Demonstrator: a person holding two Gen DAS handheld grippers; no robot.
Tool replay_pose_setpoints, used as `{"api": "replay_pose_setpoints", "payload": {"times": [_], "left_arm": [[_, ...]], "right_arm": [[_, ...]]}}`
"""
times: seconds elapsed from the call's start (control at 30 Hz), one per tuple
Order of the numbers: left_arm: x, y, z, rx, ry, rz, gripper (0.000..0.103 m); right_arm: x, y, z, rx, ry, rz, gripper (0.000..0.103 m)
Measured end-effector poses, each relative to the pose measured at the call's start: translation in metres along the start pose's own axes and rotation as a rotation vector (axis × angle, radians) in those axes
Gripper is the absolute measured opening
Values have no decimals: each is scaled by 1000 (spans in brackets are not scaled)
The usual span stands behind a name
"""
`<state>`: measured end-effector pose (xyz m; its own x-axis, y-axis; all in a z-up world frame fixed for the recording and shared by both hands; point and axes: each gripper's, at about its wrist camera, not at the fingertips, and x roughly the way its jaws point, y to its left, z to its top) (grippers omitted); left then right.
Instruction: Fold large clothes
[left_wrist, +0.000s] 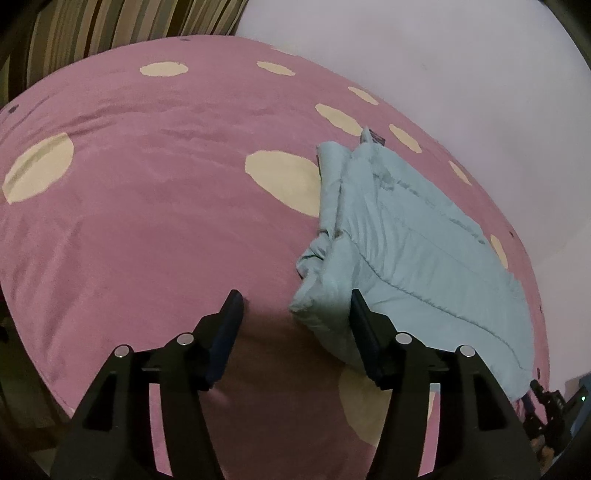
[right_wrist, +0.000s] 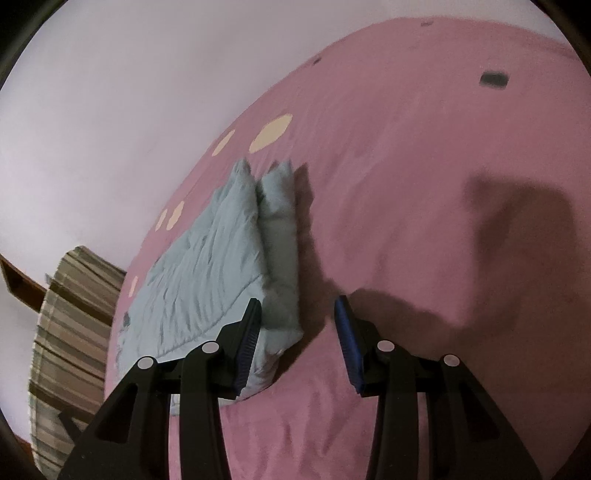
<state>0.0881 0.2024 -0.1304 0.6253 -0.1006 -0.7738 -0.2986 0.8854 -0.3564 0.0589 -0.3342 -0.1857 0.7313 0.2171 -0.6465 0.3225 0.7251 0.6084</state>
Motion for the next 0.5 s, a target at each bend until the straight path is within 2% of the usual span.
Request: {"api": "replay_pose_setpoints", "payload": {"times": [0.17, 0.27, 0.37, 0.5], "left_arm": [[-10, 8, 14, 14, -15, -18, 67], [-11, 7, 28, 31, -17, -31, 68], [-7, 0, 44, 60, -13, -44, 69], [5, -19, 65, 133, -6, -59, 69]], "right_arm": [[-21, 19, 17, -79, -69, -55, 42], [-22, 48, 23, -144, -74, -35, 42], [-5, 85, 23, -226, -30, 0, 42], [37, 133, 11, -337, 81, 19, 42]]}}
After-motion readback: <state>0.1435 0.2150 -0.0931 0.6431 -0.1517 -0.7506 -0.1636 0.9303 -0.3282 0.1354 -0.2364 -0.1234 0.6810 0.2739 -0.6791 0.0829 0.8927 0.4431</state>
